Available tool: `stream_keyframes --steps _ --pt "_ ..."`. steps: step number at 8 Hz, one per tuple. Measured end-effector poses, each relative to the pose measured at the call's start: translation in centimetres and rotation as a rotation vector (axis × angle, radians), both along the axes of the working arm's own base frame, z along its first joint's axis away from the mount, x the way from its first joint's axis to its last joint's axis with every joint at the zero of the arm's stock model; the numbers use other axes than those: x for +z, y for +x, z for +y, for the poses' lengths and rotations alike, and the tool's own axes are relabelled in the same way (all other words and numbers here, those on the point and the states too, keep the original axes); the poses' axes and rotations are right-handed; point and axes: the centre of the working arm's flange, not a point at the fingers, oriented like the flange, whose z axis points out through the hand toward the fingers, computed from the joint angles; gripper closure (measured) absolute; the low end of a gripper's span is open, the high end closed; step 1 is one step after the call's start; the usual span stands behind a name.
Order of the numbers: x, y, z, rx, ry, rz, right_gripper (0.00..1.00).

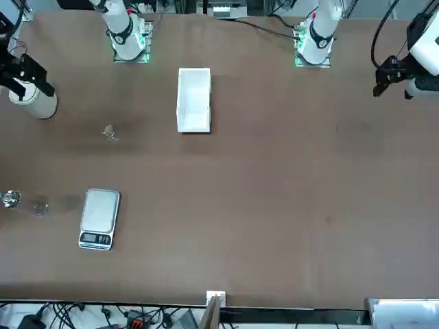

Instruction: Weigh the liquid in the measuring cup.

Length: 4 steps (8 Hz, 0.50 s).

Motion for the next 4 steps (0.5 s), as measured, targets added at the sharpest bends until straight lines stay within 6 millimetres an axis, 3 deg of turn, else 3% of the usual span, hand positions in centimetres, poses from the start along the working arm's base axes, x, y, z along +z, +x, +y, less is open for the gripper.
stream_keyframes --steps 4 --pt "-0.03 0.0 -0.14 0.0 -0.02 0.002 0.0"
